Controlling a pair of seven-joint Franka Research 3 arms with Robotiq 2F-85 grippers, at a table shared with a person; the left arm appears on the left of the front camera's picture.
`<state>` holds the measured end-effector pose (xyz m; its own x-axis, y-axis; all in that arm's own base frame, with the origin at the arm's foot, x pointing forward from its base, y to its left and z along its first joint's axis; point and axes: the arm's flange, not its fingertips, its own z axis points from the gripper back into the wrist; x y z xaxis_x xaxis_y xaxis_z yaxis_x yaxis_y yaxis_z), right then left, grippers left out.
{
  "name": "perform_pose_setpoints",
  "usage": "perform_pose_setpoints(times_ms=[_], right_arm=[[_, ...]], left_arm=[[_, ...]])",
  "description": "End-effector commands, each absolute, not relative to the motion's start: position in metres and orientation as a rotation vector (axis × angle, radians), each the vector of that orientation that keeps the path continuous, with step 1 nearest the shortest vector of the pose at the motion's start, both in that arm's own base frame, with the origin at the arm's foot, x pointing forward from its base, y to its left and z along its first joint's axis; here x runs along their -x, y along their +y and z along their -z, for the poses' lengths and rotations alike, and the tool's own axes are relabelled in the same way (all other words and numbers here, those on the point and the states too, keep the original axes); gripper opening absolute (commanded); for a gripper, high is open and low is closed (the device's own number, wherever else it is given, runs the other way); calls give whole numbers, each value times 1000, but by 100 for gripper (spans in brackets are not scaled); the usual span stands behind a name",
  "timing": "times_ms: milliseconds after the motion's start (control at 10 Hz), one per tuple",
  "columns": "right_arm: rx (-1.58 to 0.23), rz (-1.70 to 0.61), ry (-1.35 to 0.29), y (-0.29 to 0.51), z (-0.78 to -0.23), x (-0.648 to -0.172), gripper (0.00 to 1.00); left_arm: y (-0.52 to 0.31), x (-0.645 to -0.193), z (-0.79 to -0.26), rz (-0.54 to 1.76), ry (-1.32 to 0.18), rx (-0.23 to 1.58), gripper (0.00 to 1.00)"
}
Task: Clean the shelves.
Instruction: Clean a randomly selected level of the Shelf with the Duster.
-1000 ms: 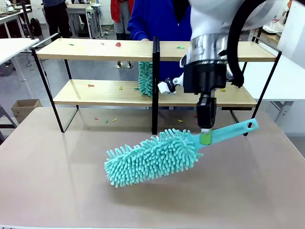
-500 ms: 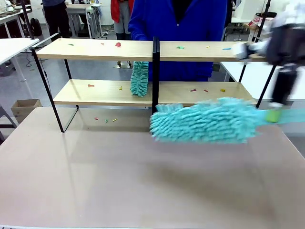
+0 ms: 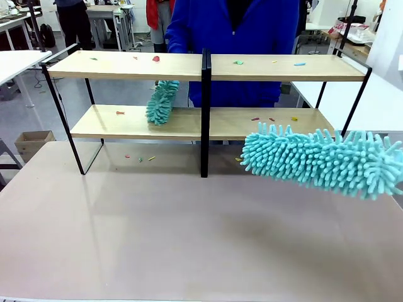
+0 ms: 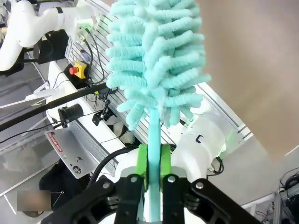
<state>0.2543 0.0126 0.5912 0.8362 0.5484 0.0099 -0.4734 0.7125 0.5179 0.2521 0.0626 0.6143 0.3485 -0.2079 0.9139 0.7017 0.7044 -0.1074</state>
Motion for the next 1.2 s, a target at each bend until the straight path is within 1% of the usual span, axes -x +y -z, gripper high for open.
perform_pose_setpoints(times_ms=[0,200,400,500,600,700,900,1000,1100], right_arm=[[-539,-580,130,19,-587,-260,12],[-524,-594,153,26,-588,-267,12],[-464,-631,182,57,-590,-289,12],[-434,-616,189,87,-589,-308,12],[-448,-656,190,127,-582,-328,12],[-402,-675,229,166,-572,-342,12],[-349,-714,254,218,-556,-352,12],[-302,-848,470,220,-558,-344,12],[-384,-727,239,209,-548,-341,12]], left_arm=[[63,-253,-614,628,-1056,543,100],[63,-253,-614,628,-1056,543,100],[63,-253,-614,628,-1056,543,100],[63,-253,-614,628,-1056,543,100],[63,-253,-614,628,-1056,543,100],[63,-253,-614,628,-1056,543,100],[63,-253,-614,628,-1056,543,100],[63,-253,-614,628,-1056,543,100],[63,-253,-614,628,-1056,543,100]])
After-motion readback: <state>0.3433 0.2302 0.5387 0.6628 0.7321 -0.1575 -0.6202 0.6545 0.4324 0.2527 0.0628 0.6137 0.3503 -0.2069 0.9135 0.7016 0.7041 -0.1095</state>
